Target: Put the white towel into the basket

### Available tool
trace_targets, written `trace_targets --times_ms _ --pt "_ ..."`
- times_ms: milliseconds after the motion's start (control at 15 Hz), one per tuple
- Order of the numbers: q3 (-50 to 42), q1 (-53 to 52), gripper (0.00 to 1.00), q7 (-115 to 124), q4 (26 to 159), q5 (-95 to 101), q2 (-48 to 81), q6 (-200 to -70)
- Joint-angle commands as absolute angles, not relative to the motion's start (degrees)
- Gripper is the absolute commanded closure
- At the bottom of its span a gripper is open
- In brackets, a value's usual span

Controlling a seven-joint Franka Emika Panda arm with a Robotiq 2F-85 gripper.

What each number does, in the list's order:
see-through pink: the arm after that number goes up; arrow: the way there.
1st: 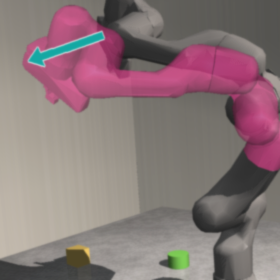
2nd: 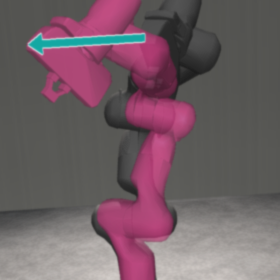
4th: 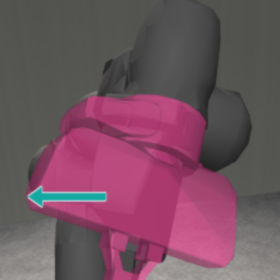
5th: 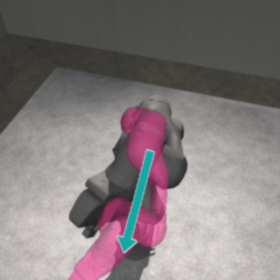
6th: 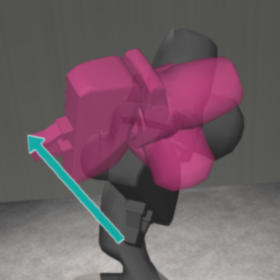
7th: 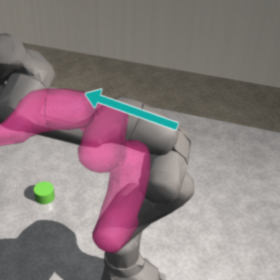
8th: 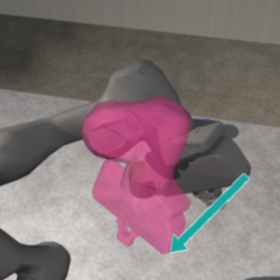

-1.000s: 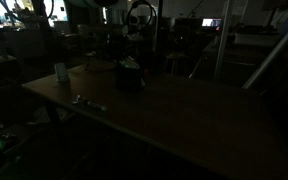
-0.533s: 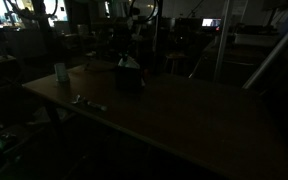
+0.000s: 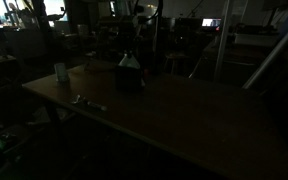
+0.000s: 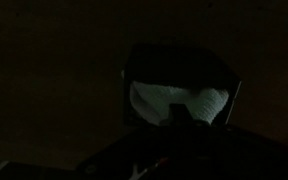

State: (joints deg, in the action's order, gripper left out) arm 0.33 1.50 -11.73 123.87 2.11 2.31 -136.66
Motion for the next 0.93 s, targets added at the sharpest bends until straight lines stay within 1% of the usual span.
trace_targets --times_ms 0,867 --pt "-0.18 1.77 1.0 -13.62 120.12 0.6 5.55 -137.03" --pt "0.82 2.85 1.0 -17.32 112.12 -0.39 15.5 -131.92"
